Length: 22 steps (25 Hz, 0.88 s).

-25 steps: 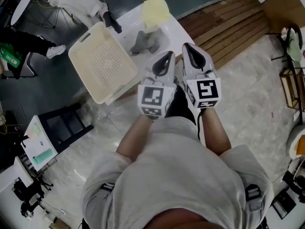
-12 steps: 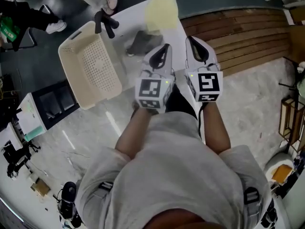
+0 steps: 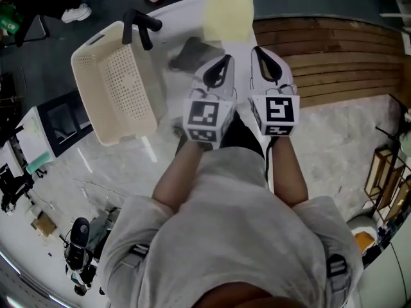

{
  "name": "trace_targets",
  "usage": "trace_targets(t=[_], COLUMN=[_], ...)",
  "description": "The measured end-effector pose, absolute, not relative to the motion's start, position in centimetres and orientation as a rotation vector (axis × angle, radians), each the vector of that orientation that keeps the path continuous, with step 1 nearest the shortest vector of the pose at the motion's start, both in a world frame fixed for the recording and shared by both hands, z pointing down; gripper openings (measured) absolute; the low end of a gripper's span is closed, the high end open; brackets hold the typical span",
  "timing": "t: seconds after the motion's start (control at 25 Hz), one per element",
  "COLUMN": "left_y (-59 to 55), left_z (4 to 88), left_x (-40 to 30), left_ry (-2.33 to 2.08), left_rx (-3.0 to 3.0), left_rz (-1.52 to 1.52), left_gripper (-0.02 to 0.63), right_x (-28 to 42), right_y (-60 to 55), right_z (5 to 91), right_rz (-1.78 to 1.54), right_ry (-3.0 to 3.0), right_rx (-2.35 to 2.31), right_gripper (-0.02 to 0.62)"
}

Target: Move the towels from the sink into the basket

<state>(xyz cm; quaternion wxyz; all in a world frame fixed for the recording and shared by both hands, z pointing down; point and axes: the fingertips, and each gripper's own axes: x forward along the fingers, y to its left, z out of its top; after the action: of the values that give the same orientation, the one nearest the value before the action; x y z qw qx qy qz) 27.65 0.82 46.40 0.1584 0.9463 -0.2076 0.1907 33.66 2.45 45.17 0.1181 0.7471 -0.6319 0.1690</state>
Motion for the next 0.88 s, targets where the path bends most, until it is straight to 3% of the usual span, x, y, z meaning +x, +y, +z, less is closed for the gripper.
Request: trace_targets(t=[0.32,0.36,0.44,0.88], left_y=[-1.4,-1.5,-1.8,-3.8], left_z=[50.1,50.5,51.2,52.8], left_x=[28.3,28.2,28.0,27.3], left_ry=[-0.655,-0.658,-0.664,-0.71], left_rx=[2.627,2.62,2.606,2.553], left_rz=[0.63,0.639,0.659,0.706], left_gripper=[0.02,0.02,0.02,0.02], right_x=[35.4,35.5,35.2,35.6], right_y=[-0.3,-0.6,-1.0,-2.5], right_z=[51.0,51.7,53.2,59.2], right_rz=[0.602,0.619,0.676,0.748], right_ry=[-1.811,-1.807,-1.814,-1.709], right_rx=[2.054,2.04,1.998,1.824], right_gripper=[0.008,0.021,0.135,0.158])
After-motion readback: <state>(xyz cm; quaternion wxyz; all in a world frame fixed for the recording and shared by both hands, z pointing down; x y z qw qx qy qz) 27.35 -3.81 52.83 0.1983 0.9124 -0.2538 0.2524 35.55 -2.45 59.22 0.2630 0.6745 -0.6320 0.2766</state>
